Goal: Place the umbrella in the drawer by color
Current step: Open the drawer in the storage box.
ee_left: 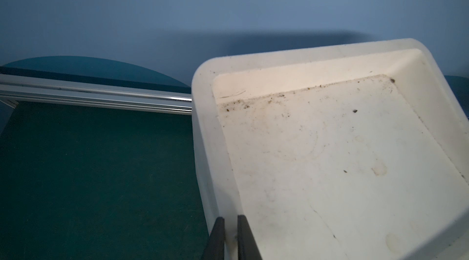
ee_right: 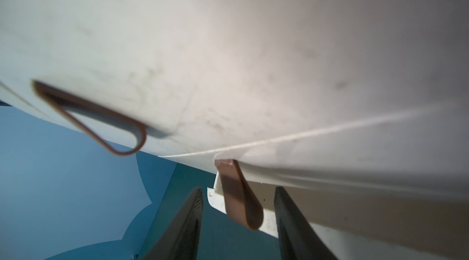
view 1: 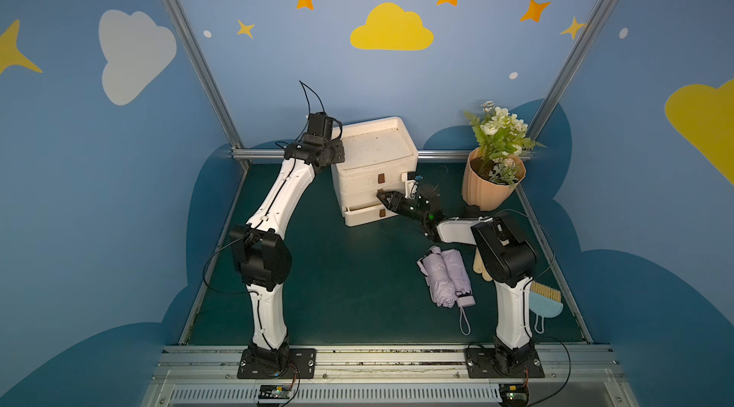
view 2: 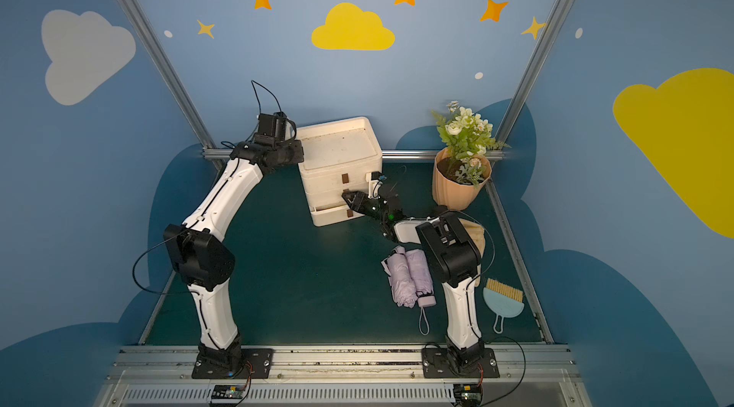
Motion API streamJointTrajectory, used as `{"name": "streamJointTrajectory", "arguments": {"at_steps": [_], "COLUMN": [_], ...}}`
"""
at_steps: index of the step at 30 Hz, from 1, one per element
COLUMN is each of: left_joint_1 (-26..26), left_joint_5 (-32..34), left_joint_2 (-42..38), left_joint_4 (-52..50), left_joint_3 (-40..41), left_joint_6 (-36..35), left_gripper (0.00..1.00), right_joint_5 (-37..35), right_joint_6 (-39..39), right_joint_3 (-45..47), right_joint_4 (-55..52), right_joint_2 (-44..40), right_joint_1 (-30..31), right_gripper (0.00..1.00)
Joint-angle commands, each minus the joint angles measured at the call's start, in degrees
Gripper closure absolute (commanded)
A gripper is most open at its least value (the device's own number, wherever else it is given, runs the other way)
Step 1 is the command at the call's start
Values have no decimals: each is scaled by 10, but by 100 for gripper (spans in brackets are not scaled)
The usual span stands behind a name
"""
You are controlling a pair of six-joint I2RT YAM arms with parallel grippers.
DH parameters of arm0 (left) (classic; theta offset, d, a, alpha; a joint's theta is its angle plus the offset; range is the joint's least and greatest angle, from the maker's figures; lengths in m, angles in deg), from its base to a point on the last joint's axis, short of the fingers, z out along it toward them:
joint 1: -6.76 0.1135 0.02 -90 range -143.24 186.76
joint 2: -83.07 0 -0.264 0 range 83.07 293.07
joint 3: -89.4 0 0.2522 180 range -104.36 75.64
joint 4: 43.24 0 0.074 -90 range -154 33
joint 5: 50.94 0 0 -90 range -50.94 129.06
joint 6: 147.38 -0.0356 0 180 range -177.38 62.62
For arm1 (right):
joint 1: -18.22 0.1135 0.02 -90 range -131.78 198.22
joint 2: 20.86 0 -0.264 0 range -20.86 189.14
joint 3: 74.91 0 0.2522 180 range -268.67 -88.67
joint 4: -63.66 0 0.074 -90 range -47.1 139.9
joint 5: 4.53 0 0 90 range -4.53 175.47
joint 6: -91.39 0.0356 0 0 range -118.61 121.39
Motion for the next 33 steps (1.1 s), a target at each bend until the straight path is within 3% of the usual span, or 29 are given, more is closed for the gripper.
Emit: {"name": "streamJointTrajectory", "arguments": {"at_steps": [1, 6, 13, 33], "left_joint_1": [-13, -13, -12, -14], "left_joint_5": [-48, -43, -40, -55], "left_joint_2": [25, 24, 24, 29], "left_joint_4": [-45, -45, -47, -36], "left_joint_3": [13, 11, 11, 11], "left_joint_6": [-7, -10, -10, 10], "left_gripper": [87, 87, 87, 87], "right_joint_5": [-11, 2, 13, 16], "right_joint_6": [22, 30, 38, 12], "right_joint_3": [-21, -25, -7, 200], "right_joint_4": [35, 36, 46, 35], "right_joint_2": [23, 27, 16, -133], "right_joint_1": [-5, -5, -1, 32], "right_gripper": [59, 71, 100, 100]}}
